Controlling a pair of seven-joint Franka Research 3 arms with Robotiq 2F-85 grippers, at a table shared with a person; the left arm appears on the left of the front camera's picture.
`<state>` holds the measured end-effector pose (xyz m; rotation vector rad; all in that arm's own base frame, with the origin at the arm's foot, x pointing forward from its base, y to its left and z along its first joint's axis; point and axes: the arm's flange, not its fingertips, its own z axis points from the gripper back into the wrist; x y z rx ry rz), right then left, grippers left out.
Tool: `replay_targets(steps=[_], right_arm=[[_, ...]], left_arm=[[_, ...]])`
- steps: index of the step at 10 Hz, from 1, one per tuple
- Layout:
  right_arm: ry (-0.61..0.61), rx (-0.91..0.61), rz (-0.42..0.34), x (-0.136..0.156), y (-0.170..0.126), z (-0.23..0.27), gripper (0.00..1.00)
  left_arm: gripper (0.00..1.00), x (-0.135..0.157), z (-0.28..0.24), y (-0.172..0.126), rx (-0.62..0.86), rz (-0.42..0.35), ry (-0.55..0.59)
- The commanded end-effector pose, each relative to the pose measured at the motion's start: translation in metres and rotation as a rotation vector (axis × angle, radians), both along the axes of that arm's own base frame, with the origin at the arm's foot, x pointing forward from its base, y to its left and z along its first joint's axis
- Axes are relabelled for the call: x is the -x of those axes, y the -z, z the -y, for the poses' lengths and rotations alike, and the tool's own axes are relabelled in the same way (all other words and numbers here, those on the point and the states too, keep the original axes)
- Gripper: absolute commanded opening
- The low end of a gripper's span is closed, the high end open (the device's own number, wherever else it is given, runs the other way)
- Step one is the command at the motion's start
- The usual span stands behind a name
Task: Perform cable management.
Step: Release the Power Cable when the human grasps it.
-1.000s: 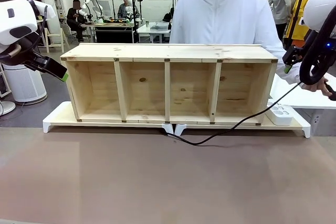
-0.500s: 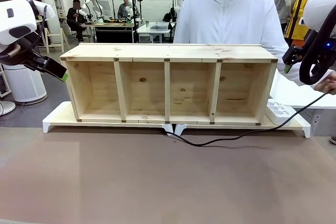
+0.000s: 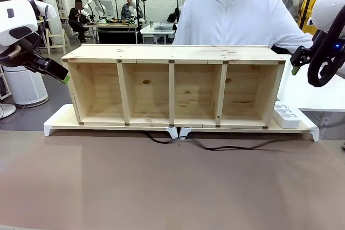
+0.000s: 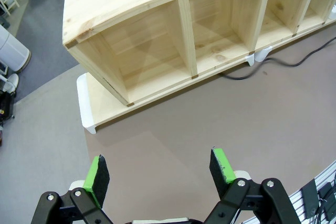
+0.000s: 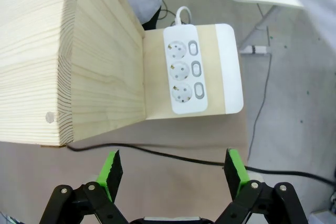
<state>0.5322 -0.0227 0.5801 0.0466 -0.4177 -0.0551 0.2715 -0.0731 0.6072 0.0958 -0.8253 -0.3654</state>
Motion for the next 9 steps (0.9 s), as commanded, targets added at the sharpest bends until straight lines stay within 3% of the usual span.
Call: replay_targets(steps=[1,9], right_arm=[[0.002,-0.004,-0.007,-0.0001,0.0017,0.0006,1.0],[0.002,-0.004,-0.007,-0.0001,0.0017,0.0006,1.0]], left_arm=[[1.0,-0.0017,-0.0001,-0.0004,-0.009,0.011,0.002],[1.0,-0.0017,-0.0001,-0.0004,-0.009,0.011,0.002]])
